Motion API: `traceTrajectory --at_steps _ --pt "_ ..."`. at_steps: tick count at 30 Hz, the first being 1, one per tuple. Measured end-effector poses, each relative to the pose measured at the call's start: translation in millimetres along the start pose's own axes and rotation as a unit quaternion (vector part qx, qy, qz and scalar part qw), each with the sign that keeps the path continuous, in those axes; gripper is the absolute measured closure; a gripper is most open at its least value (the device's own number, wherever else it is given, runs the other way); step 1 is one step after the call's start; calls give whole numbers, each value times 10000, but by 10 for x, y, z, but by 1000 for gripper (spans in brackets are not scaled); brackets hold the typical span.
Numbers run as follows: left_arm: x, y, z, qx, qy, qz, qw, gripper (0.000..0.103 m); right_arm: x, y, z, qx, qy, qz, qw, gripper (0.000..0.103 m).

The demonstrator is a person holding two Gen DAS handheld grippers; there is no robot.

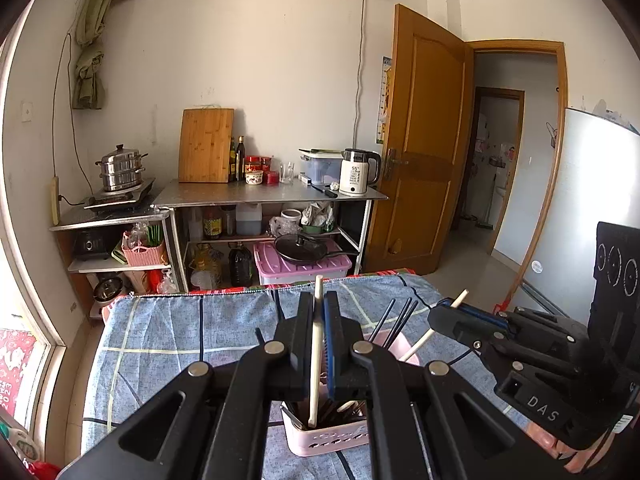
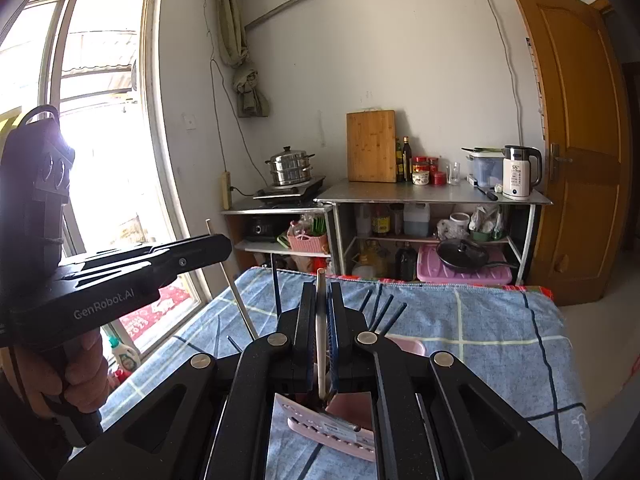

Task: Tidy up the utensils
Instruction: 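Lower both tools' wooden chopsticks into the basket and open both tools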

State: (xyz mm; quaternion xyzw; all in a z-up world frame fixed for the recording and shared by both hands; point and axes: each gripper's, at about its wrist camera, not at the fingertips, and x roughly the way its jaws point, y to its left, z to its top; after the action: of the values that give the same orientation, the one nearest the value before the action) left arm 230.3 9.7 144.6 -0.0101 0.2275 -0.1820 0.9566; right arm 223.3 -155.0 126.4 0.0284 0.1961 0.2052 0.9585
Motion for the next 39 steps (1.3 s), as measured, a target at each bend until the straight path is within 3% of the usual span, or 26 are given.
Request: traceTrajectory --at_steps 9,16,20,25,32,39 --pt "359 69 -373 -117 667 -15 9977 97 230 -25 -211 -43 448 -42 9990 98" --pt "441 77 -492 -201 895 -62 9958 97 352 -68 -358 -2 787 -57 9969 97" --pt "355 87 -476 -202 808 -21 9965 82 293 -88 -343 23 785 -56 9969 97" --pt "166 59 -414 -208 618 -19 9979 76 96 -84 -282 13 580 -35 9983 90" --pt "-200 -66 -437 -103 304 13 9995 71 -275 -71 -310 -28 329 -52 9994 90" --pt "-517 -213 -757 -140 123 37 9998 67 -629 -35 -648 -9 274 -97 9996 85"
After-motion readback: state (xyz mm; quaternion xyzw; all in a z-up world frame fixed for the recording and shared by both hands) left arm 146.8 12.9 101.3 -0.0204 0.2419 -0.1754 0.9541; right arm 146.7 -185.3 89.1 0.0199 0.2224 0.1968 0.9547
